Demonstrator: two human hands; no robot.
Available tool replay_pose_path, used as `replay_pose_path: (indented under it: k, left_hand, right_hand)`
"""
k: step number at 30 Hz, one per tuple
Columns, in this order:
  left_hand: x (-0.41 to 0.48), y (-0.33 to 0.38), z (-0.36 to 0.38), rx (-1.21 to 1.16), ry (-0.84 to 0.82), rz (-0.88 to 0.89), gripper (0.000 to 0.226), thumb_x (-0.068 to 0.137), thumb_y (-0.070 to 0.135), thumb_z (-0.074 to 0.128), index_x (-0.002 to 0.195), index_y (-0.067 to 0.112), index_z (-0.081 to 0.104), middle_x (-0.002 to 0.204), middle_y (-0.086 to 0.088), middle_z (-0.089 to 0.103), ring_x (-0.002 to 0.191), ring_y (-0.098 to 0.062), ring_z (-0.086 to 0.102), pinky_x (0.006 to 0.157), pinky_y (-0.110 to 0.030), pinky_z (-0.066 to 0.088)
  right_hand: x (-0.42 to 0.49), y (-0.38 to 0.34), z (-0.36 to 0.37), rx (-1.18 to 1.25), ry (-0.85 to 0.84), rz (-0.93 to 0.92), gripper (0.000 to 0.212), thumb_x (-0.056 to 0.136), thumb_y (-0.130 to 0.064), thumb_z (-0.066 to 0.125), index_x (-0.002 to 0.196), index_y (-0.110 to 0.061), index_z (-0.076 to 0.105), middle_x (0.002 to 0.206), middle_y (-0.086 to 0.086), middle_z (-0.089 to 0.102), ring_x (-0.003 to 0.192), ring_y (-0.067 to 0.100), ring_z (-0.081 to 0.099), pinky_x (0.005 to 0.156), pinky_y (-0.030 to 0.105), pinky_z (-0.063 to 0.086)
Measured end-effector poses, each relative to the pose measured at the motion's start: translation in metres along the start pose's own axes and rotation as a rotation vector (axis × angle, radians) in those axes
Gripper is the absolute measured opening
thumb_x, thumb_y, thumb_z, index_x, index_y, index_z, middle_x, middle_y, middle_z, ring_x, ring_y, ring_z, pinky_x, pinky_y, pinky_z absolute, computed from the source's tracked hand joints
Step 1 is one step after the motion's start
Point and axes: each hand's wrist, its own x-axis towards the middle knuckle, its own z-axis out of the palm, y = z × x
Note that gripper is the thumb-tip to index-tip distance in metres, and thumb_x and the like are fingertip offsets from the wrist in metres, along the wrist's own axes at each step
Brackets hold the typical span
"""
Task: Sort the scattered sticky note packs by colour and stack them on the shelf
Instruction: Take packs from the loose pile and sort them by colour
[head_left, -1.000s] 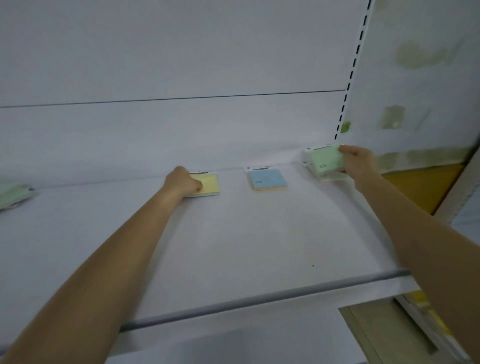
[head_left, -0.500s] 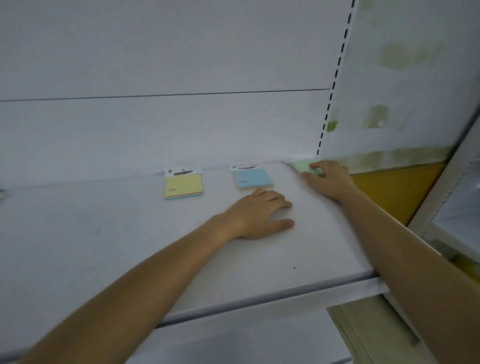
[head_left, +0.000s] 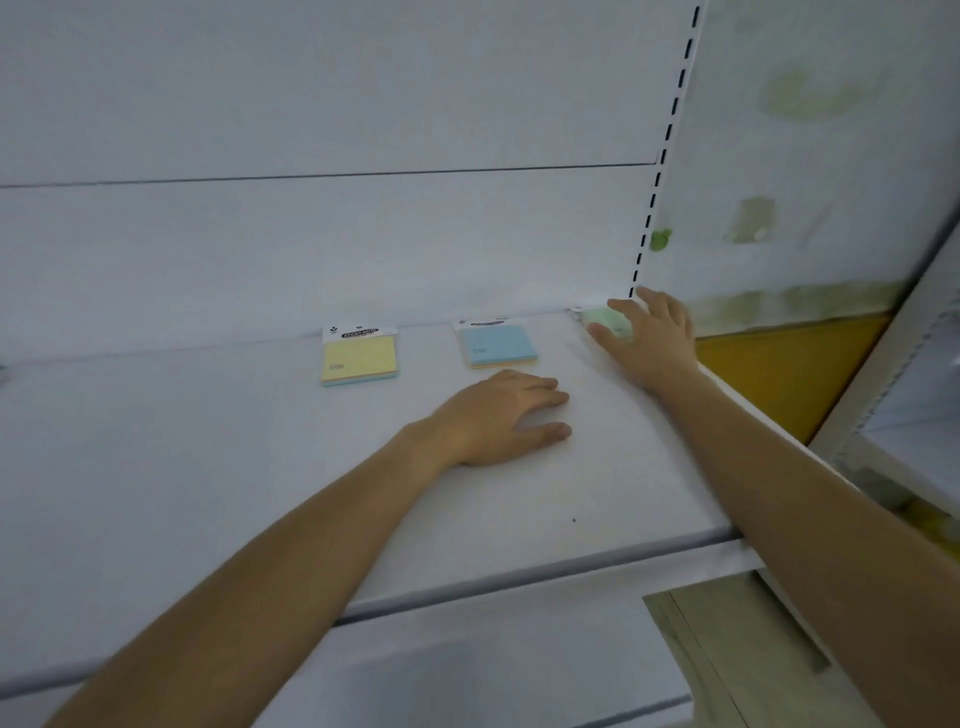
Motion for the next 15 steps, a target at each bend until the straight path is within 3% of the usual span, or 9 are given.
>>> replay_pose_path:
  k: [8,15]
  left_hand:
    - [-0.059,-0.039,-0.028,0.177,0.067,-0.081,0.05,0.096,0.044,0.033,0.142,0.025,0.033,0.154,0.008,0.029,0.142,-0.012,0.024,0.113,-0.026,0.022]
    - [-0.216,-0.116,-0.054,0.25,0.184,-0.301,0.048,0.097,0.043,0.029,0.142,0.026,0.032,0.153,0.007,0.032,0.14,-0.014,0.028,0.112,-0.031,0.027]
  right_hand:
    - [-0.012,-0.095,-0.006,-0.095,-0.123,-0.454,0.05,0.093,-0.042,0.042,0.139,-0.024,0.038,0.153,0.001,0.029,0.141,0.02,0.025,0.117,0.037,0.014]
    - [-0.078,-0.281,0.015,-0.034,-0.163,-0.658,0.049,0.095,-0.041,0.036,0.141,-0.023,0.034,0.152,0.0,0.032,0.14,0.019,0.029,0.115,0.034,0.018]
